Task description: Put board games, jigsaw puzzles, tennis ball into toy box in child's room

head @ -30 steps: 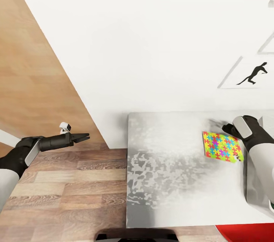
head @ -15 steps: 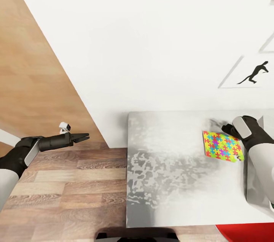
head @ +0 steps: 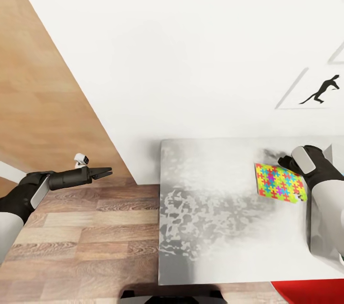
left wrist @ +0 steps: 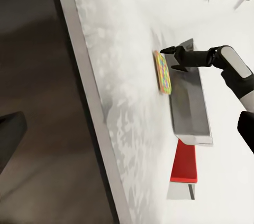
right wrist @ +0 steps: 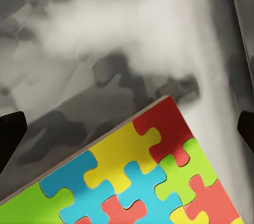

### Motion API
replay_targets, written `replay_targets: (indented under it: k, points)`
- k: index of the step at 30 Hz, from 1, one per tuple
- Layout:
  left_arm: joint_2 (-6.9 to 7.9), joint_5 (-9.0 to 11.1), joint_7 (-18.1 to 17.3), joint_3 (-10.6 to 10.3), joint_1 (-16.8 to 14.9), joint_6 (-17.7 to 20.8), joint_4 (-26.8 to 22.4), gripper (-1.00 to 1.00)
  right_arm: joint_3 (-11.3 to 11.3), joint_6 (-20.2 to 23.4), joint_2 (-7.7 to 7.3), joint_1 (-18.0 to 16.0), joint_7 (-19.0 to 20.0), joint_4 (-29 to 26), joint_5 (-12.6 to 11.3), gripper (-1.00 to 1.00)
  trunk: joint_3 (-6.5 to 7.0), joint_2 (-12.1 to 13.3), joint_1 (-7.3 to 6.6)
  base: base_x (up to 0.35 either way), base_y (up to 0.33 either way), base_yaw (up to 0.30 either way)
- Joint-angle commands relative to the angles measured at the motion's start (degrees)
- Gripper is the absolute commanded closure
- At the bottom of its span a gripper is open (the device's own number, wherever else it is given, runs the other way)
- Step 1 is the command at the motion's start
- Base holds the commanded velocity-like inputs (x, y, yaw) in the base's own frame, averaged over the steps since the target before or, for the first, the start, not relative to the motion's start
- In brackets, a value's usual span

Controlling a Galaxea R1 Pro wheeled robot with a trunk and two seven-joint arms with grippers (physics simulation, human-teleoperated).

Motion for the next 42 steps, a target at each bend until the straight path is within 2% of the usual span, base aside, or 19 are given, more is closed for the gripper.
replay_targets:
  k: [1,22,42]
  points:
    - [0.08,0.38,-0.09,-0.31,-0.05,0.59,0.01,-1.0,-0.01,0.13,-0.01,-0.03,-0.47,-0.08,-0.53,-1.0,-0.13,-0.1,0.03,0.0,0.0,0.0]
    - [0.08,0.38,-0.1,-0.31,-0.05,0.65,0.01,-1.0,-0.01,0.13,0.08,0.06,-0.48,-0.07,-0.53,-1.0,-0.42,-0.1,0.03,-0.088,0.035,0.0]
    - [0.08,0.38,-0.1,-0.31,-0.05,0.65,0.01,-1.0,0.05,0.13,0.13,0.1,-0.42,-0.07,-0.53,-1.0,-0.42,-0.1,0.03,-0.135,0.154,0.0]
